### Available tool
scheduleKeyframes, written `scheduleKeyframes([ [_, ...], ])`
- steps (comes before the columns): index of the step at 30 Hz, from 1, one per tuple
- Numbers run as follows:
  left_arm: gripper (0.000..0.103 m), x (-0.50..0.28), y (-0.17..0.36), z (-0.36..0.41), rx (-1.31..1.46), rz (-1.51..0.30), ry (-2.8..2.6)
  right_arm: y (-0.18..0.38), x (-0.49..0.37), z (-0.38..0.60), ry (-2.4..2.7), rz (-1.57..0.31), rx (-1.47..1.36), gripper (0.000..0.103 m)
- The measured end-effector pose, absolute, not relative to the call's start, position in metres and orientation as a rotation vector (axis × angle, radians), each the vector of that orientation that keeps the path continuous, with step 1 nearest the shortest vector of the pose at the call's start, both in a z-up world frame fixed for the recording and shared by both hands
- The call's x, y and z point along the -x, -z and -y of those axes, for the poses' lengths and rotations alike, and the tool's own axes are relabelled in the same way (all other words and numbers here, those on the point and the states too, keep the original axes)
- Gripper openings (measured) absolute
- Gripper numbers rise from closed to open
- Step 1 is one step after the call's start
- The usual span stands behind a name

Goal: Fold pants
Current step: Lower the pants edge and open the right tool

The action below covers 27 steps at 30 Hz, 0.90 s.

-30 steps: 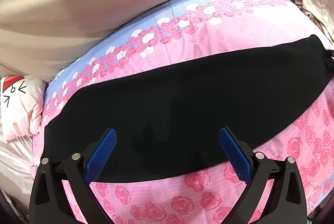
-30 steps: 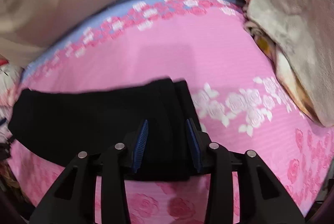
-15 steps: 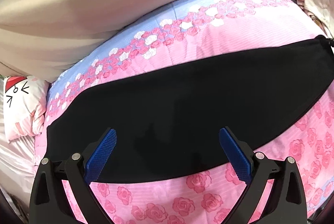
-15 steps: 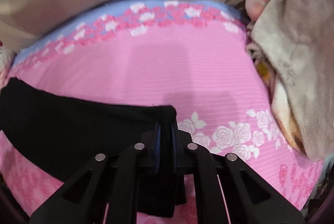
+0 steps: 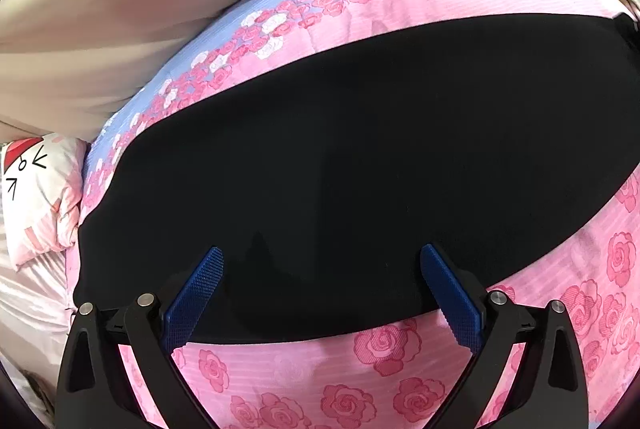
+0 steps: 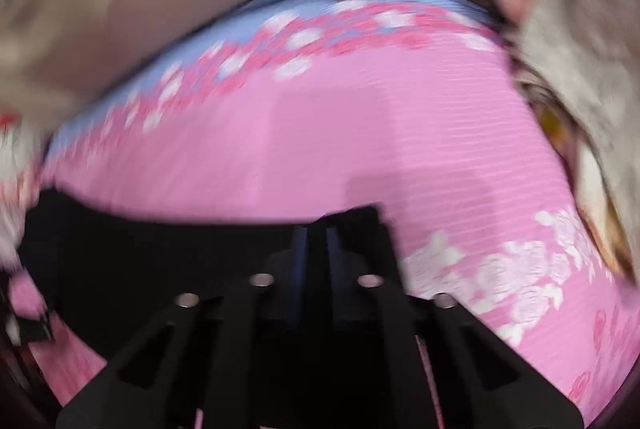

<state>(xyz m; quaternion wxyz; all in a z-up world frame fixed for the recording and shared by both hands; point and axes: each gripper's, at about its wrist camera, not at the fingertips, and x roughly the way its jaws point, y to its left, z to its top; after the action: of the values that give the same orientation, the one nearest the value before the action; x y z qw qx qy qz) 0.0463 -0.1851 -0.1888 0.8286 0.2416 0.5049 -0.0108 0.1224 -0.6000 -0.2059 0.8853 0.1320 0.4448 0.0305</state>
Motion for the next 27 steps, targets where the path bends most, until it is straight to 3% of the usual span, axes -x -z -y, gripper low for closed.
scheduleKeyframes([
  [1, 0.098, -0.046, 0.187, 0.185, -0.514, -1.068, 0.022, 0.197, -0.118, 0.606, -0.031, -0.895, -0.297, 0.013],
  [4, 0.098, -0.046, 0.173, 0.183, -0.508, -1.037, 0.010, 0.180, -0.088, 0.609, 0.064, -0.887, -0.296, 0.017],
  [6, 0.098, -0.048, 0.165, 0.181, -0.482, -1.037, 0.016, 0.186, -0.047, 0.611, 0.115, -0.911, -0.381, 0.045],
  [7, 0.098, -0.049, 0.162, 0.180, -0.464, -1.039, 0.020, 0.192, -0.026, 0.612, 0.151, -0.905, -0.432, 0.070],
  [8, 0.098, -0.050, 0.159, 0.180, -0.451, -1.038, 0.026, 0.196, -0.013, 0.612, 0.171, -0.902, -0.459, 0.078],
  [12, 0.098, -0.055, 0.153, 0.182, -0.417, -1.061, 0.034, 0.221, 0.005, 0.614, 0.173, -0.900, -0.651, 0.078],
  [16, 0.098, -0.057, 0.149, 0.182, -0.370, -1.095, 0.033, 0.233, 0.009, 0.607, 0.168, -0.783, -0.780, 0.089],
  [24, 0.098, -0.050, 0.145, 0.174, -0.366, -1.107, 0.016, 0.242, -0.001, 0.606, 0.156, -0.620, -0.870, 0.087],
  [25, 0.098, -0.049, 0.145, 0.172, -0.363, -1.109, 0.013, 0.243, -0.002, 0.605, 0.154, -0.608, -0.869, 0.081],
  [26, 0.098, -0.048, 0.145, 0.170, -0.362, -1.113, 0.008, 0.245, -0.004, 0.603, 0.141, -0.606, -0.867, 0.053],
  [27, 0.098, -0.047, 0.145, 0.168, -0.361, -1.114, 0.001, 0.250, -0.009, 0.603, 0.100, -0.625, -0.883, 0.036],
])
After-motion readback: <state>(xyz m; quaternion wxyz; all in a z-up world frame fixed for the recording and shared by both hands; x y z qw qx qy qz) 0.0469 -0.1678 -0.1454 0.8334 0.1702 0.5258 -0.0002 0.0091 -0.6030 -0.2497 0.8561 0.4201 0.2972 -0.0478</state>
